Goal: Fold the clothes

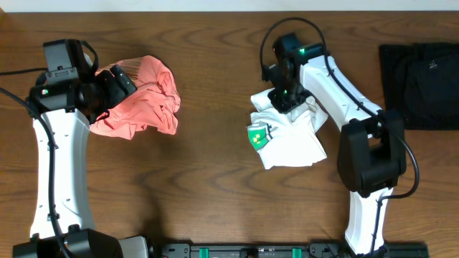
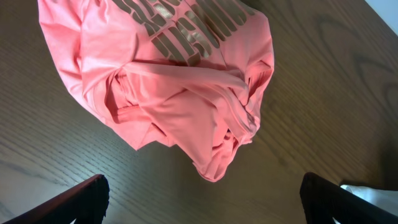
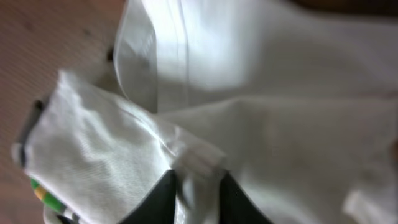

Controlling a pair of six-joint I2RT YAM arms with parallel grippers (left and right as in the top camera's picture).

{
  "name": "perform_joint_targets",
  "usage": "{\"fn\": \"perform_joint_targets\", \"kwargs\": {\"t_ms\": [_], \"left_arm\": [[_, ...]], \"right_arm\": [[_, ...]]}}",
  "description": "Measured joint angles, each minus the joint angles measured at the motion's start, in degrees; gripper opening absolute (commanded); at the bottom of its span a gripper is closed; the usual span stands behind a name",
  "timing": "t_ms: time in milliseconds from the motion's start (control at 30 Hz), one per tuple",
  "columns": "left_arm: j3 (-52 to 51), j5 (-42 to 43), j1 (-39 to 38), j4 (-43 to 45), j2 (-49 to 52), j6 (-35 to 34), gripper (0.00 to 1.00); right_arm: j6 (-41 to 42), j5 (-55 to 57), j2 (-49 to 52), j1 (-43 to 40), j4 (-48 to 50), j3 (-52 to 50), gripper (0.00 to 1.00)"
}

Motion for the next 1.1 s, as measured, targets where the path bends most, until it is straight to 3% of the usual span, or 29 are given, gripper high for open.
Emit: {"fn": "perform_joint_targets", "kwargs": {"t_ms": [67,600,1100], "left_arm": [[0.00,-0.02,0.00,-0.15,0.00,0.00,0.98],[-0.02,0.00,0.00,-0.42,0.00,0.22,0.98],[0.00,-0.02,-0.02,-0.02,0.00,0.87,0.98]], "right_arm": [[-0.35,-0.74,0.00,0.00,-0.15,1.31,0.01],[-1.53,-6.80,-0.13,1.01,-18.14,4.17,0.01],[-1.46,-9.11,-8.17,5.97,-26.01,3.91,0.01]]}}
